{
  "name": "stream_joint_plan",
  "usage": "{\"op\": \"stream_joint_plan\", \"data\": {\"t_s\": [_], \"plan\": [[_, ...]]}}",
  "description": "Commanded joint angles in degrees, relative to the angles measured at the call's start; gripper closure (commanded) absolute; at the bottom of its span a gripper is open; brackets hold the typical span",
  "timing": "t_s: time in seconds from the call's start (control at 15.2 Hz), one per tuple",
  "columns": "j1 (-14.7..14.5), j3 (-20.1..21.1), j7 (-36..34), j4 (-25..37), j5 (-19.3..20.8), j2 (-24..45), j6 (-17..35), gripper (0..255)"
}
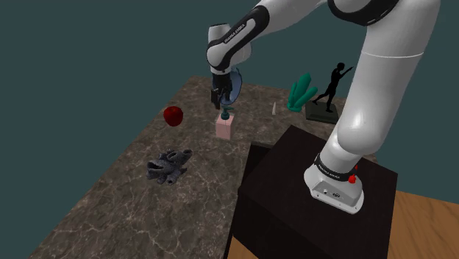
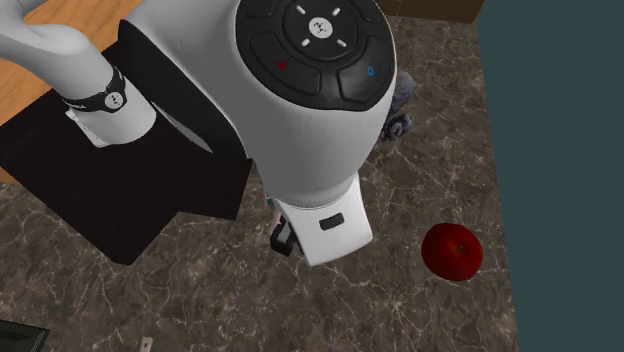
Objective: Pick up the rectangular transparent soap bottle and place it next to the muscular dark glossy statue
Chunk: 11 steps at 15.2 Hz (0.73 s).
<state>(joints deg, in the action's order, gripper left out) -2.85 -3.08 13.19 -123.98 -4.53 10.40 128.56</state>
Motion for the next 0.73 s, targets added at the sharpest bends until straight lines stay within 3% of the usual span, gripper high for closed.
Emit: {"op": "stream_joint_plan", "data": {"t_s": [0.0,0.26,0.66], "plan": [[-0.1,0.1,0.1,-0.6,-0.2,1.0,1.7,0],[-0.1,0.3,0.3,-1.8,-0.5,3.2,5.0,0],[-0.1,0.3,0.3,-1.8,-0.5,3.2,5.0,0]]}}
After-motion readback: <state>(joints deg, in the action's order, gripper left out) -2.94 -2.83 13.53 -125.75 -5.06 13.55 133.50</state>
